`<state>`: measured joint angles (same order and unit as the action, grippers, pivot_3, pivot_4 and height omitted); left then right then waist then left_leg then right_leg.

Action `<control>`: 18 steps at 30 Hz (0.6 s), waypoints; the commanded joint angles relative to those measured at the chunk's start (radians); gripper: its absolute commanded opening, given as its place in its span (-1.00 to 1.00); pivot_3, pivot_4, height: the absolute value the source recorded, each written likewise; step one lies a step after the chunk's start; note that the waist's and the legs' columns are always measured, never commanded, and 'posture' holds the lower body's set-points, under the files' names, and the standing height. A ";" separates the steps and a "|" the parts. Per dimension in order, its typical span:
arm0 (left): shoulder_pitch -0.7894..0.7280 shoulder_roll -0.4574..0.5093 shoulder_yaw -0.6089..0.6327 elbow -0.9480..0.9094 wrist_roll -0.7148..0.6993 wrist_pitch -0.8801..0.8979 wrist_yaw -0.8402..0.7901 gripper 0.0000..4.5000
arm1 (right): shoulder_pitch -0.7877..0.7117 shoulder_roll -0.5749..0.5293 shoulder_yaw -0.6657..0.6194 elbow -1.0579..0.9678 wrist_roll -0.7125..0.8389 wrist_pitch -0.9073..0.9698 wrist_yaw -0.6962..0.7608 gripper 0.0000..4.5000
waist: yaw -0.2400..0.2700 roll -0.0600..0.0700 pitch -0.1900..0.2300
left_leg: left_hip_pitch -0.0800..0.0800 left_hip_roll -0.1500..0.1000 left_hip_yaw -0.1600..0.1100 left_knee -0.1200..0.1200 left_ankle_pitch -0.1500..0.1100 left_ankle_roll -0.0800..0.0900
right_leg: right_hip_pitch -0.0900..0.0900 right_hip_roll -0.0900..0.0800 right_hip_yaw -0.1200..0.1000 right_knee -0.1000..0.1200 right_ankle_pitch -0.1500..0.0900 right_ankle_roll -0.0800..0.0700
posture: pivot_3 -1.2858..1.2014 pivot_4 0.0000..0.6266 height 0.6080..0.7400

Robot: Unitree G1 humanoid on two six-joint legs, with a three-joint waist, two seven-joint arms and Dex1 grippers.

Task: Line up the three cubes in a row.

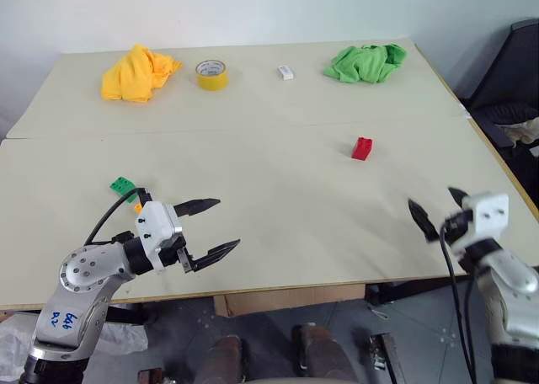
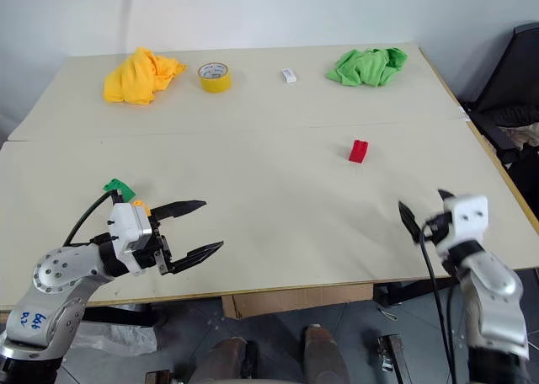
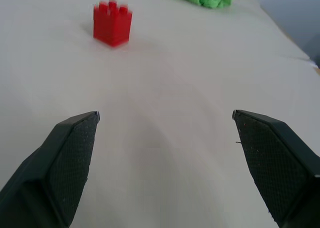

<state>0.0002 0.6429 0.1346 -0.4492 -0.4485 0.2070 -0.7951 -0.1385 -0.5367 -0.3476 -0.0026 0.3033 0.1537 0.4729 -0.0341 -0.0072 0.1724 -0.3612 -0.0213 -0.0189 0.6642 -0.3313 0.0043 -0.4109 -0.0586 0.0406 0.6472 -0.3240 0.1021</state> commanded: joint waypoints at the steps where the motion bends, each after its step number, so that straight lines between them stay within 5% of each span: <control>1: -0.015 -0.007 -0.002 0.002 0.015 -0.021 0.005 0.94 | -0.112 0.004 0.028 -0.083 0.045 0.189 -0.070 1.00 | 0.005 0.000 0.000 | 0.001 0.000 0.000 0.000 0.000 0.000 | 0.000 0.000 0.000 0.001 0.000 0.000 | 0.03 -0.52 1.00; 6: -0.024 -0.019 -0.024 0.005 0.042 -0.026 0.016 0.94 | -0.367 0.011 0.205 -0.031 -0.061 0.483 -0.174 1.00 | 0.007 0.000 0.000 | 0.000 -0.001 -0.001 0.000 0.000 -0.001 | 0.000 -0.001 0.000 0.000 0.000 0.000 | 0.03 -0.52 1.00; 9: -0.018 -0.026 -0.034 -0.001 0.050 -0.028 0.023 0.94 | -0.539 0.086 0.235 0.094 -0.150 0.619 -0.355 1.00 | 0.005 0.000 0.000 | -0.002 -0.001 -0.001 0.000 0.002 -0.004 | -0.002 -0.002 -0.001 0.000 0.000 0.000 | 0.03 -0.52 1.00; 18: -0.011 -0.024 -0.052 -0.010 0.072 -0.027 0.022 0.94 | -0.744 0.262 0.200 0.414 -0.210 0.494 -0.550 1.00 | 0.006 0.000 0.000 | -0.016 -0.002 0.001 0.001 0.004 -0.006 | -0.018 -0.002 -0.001 0.007 0.000 -0.001 | 0.03 -0.52 1.00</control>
<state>0.0003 0.6147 0.0729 -0.4272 -0.3833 0.1935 -0.7787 -0.8593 -0.2730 -0.1251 0.3893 0.1109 0.7034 -0.0559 -0.0284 -0.0073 0.1720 -0.3777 -0.0237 -0.0179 0.6650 -0.3275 -0.0011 -0.4283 -0.0610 0.0396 0.6547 -0.3240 0.1014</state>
